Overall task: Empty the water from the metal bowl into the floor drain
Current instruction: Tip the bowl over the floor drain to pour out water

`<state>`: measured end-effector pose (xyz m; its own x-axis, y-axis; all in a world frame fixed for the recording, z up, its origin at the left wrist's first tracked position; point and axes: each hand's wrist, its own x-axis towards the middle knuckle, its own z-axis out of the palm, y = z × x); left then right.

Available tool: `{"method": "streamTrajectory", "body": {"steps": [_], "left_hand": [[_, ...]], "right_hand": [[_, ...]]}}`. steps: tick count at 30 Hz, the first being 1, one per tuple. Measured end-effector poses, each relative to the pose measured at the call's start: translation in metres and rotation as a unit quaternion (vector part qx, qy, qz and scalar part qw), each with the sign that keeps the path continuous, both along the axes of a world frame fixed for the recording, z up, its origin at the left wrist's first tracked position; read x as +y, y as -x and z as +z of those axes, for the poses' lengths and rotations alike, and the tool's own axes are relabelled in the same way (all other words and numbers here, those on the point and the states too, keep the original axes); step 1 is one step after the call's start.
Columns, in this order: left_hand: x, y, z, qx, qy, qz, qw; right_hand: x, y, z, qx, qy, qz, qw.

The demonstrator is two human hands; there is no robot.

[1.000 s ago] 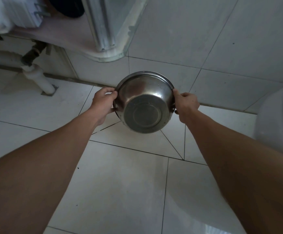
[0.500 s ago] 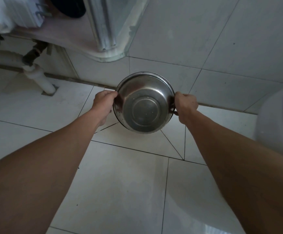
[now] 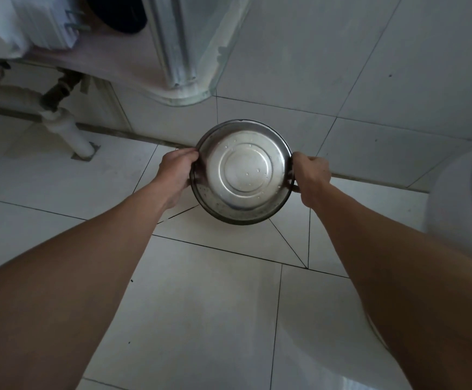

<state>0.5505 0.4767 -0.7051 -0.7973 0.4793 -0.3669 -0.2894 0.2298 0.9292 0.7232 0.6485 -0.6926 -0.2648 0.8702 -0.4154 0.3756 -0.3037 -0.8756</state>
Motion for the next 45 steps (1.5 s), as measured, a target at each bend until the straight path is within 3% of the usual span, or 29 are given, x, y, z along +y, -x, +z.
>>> {"method": "streamTrajectory", "body": {"steps": [14, 28, 39, 45], "left_hand": [[-0.003, 0.001, 0.000, 0.016, 0.051, -0.010, 0.999], [-0.010, 0.003, -0.002, 0.005, 0.107, -0.003, 0.994], [-0.016, 0.001, 0.004, -0.071, 0.189, -0.068, 0.977], [-0.024, -0.004, 0.011, -0.052, 0.242, -0.094, 0.964]], "right_hand": [[0.002, 0.003, -0.003, -0.026, -0.002, 0.007, 1.000], [0.001, 0.001, -0.005, -0.067, 0.064, 0.041, 0.995], [-0.005, -0.001, 0.002, -0.064, 0.115, 0.063, 0.989], [-0.007, -0.006, 0.013, -0.046, 0.161, 0.121, 0.978]]}}
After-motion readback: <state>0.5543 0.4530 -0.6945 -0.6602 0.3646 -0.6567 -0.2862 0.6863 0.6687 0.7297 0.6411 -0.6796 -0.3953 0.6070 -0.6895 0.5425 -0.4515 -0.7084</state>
